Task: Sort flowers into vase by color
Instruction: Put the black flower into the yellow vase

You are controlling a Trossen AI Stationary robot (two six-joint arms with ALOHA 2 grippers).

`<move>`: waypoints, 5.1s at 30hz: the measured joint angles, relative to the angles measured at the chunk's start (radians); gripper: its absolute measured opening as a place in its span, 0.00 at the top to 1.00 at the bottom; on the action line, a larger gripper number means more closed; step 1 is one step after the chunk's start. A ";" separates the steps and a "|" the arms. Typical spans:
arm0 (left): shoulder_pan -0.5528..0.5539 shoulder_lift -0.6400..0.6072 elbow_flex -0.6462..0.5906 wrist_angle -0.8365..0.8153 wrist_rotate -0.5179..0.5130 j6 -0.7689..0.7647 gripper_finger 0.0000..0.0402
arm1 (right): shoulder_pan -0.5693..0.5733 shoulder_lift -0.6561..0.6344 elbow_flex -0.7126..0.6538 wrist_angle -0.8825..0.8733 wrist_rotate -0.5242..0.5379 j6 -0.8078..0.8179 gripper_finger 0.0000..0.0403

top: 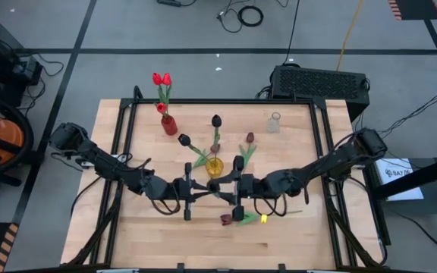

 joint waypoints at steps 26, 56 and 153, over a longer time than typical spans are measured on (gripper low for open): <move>0.000 0.000 0.000 -0.074 -0.001 -0.003 0.95 | 0.024 -0.071 0.000 -0.091 -0.008 -0.022 0.55; -0.009 -0.078 0.000 -0.427 -0.017 -0.280 0.63 | -0.017 -0.124 0.000 -0.187 0.000 -0.053 0.99; -0.045 -0.040 0.000 -0.767 -0.180 -0.520 0.56 | -0.261 -0.093 -0.176 -0.009 -0.058 -0.087 1.00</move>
